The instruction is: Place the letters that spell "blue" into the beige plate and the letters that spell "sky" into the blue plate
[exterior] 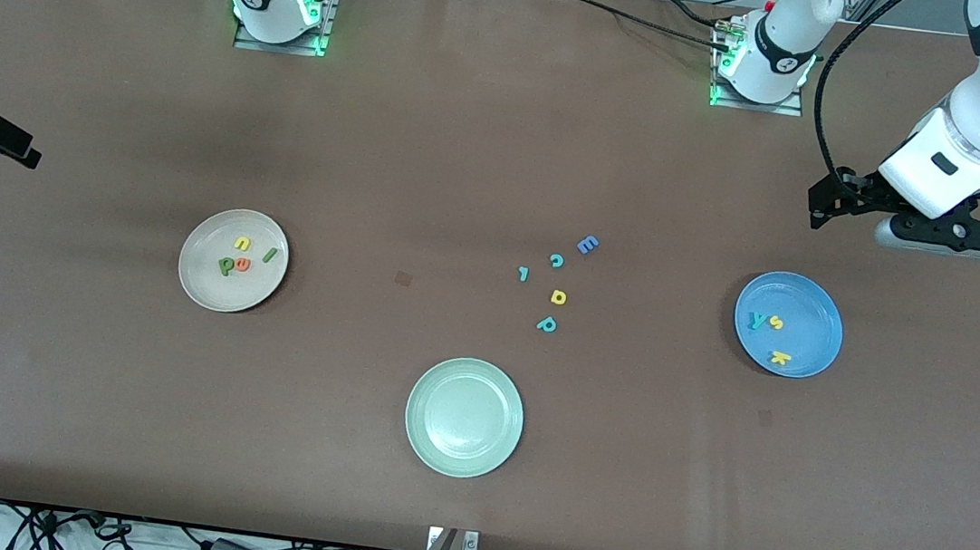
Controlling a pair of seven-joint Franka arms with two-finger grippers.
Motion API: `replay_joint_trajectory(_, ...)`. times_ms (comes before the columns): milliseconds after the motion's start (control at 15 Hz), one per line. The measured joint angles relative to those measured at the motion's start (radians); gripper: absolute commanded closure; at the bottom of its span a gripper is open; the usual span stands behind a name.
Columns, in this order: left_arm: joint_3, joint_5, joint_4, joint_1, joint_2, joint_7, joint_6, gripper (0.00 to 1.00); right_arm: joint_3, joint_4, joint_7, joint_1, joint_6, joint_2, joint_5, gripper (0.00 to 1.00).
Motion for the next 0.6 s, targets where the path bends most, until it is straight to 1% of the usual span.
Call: replay_joint_trajectory(601, 0.0, 0.0, 0.0, 0.0, 0.0, 0.0, 0.0, 0.0, 0.012, -0.006, 0.0, 0.005, 0.003, -0.004, -0.007, 0.0)
